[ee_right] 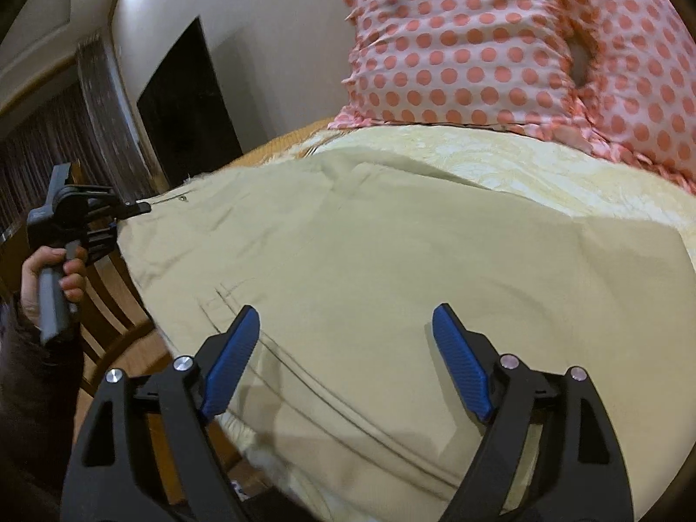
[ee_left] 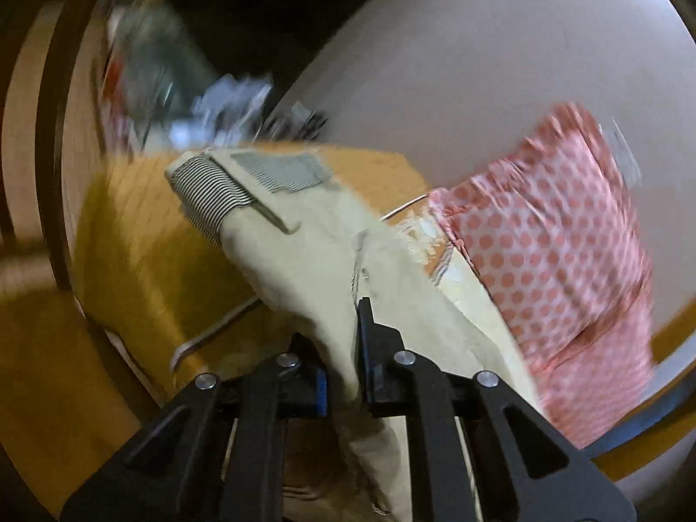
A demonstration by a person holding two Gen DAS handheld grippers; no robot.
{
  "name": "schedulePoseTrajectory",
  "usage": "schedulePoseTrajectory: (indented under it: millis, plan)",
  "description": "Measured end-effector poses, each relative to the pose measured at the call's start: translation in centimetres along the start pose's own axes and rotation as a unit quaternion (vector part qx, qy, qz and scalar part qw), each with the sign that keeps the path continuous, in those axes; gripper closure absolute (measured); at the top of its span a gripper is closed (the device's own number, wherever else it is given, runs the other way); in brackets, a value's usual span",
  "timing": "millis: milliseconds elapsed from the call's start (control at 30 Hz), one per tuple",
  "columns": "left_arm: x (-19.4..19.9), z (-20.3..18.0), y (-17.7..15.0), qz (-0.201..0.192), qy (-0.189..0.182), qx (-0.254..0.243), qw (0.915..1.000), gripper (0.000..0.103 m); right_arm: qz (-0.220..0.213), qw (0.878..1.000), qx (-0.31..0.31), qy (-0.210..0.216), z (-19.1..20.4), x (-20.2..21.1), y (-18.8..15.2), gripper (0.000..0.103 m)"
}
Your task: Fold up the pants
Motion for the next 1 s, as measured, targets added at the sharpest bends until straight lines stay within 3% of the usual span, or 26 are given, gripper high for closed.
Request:
schedulePoseTrajectory:
  millis: [100,200,267,300,333,433,500,567,600,667,700,800,867,1000]
  plan:
    - [3.0,-6.5,-0.4,-0.055,0.009,-0.1,0.9934,0.093,-0.043,0.999,-0.025,-0.009,-1.7,3.4,0.0,0.021]
    - [5.7,-14.6,-3.7,-0.1,-0.01,-0.229,0.9683,0.093,-0.091,0.993,-0.065,-0.03,-4.2,7.3,-0.1,0.021]
    - [7.4,-19.8,-8.3,-0.122,-0.045,-0.327,0.9362,0.093,-0.123,0.987,-0.091,-0.051,-6.0,9.9,-0.3,0.021]
    - [8.3,-22.3,-11.8,-0.125,-0.073,-0.387,0.9107,0.093,-0.141,0.982,-0.108,-0.067,-7.1,11.5,-0.5,0.02]
    - [8.7,-23.5,-14.2,-0.124,-0.091,-0.424,0.8924,0.093,-0.155,0.977,-0.123,-0.079,-8.1,12.7,-0.7,0.02]
    - [9.5,-25.6,-23.4,-0.099,-0.143,-0.542,0.8224,0.093,-0.186,0.962,-0.176,-0.091,-11.0,15.9,-1.8,0.02]
    - [9.0,-25.2,-28.2,-0.082,-0.158,-0.594,0.7846,0.093,-0.198,0.954,-0.209,-0.086,-12.5,17.1,-2.5,0.02]
    - [8.4,-24.8,-30.3,-0.049,-0.171,-0.61,0.7723,0.093,-0.203,0.949,-0.226,-0.082,-13.3,17.9,-2.8,0.02]
    - [8.1,-24.5,-31.0,-0.036,-0.173,-0.612,0.7712,0.093,-0.204,0.949,-0.229,-0.076,-13.6,18.0,-2.8,0.02]
    - [8.3,-24.2,-31.4,-0.057,-0.169,-0.616,0.7672,0.093,-0.204,0.948,-0.236,-0.057,-14.1,18.0,-2.7,0.02]
    - [8.5,-24.0,-31.1,-0.061,-0.172,-0.614,0.7682,0.093,-0.203,0.947,-0.244,-0.042,-14.3,17.8,-2.4,0.02]
    - [9.4,-24.3,-29.9,-0.06,-0.189,-0.585,0.7864,0.093,-0.196,0.943,-0.268,-0.004,-14.4,17.2,-2.3,0.019]
    - [11.1,-24.3,-30.1,-0.084,-0.199,-0.577,0.7878,0.094,-0.189,0.941,-0.281,0.019,-14.6,16.5,-2.0,0.019]
    - [10.3,-24.7,-33.3,-0.073,-0.185,-0.611,0.7663,0.093,-0.145,0.939,-0.309,0.036,-15.4,14.3,-1.6,0.019]
Point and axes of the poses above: each gripper's, at about its wrist camera, not at the fingertips, and x roughly against the way its jaws point, z to its left, y to its top, the point moved 1 cm from there along -x, roughly the way its jaws point, and after that the axes turned 14 degrees about y, right-handed, at the moved point
